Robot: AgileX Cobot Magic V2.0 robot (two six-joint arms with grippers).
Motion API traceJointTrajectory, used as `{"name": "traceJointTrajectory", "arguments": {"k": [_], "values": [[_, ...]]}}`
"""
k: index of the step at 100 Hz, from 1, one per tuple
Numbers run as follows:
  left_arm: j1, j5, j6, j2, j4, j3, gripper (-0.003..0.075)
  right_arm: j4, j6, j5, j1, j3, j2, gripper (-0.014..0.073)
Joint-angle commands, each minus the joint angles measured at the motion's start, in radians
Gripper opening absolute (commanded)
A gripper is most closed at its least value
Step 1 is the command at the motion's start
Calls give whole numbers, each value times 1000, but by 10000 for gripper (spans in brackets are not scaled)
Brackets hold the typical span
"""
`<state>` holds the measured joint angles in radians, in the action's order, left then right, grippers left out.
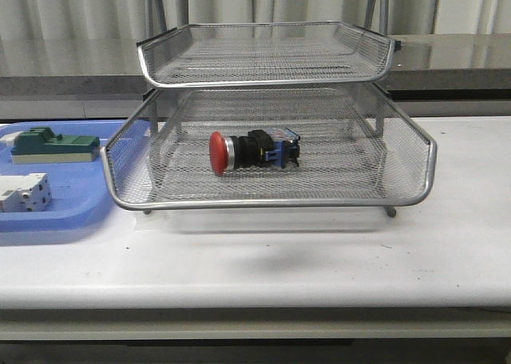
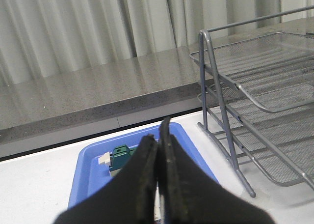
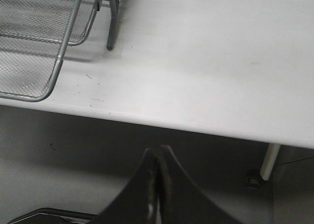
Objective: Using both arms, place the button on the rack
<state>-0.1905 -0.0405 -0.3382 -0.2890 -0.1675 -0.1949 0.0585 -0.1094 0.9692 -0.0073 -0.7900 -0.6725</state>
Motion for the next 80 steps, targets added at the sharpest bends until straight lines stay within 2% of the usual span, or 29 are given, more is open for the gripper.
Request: {"name": "traceJointTrajectory", "arguments": {"k": [1, 13, 30, 47, 60, 80], "values": [[1, -81, 11, -6, -12, -31, -20, 11, 2, -62, -8, -34, 1, -71], [1, -81, 11, -6, -12, -31, -20, 36, 2, -92, -8, -34, 0, -71], [1, -81, 11, -6, -12, -31, -20, 194, -31, -156, -8, -34, -26, -71], [1, -81, 11, -6, -12, -31, -20, 408, -326, -144, 5, -34, -152, -71], [1, -81, 11, -6, -12, -31, -20, 583, -531, -122, 63, -36, -279, -69], [1, -81, 11, -6, -12, -31, -20, 617, -689, -129, 214, -40, -444, -60]]}}
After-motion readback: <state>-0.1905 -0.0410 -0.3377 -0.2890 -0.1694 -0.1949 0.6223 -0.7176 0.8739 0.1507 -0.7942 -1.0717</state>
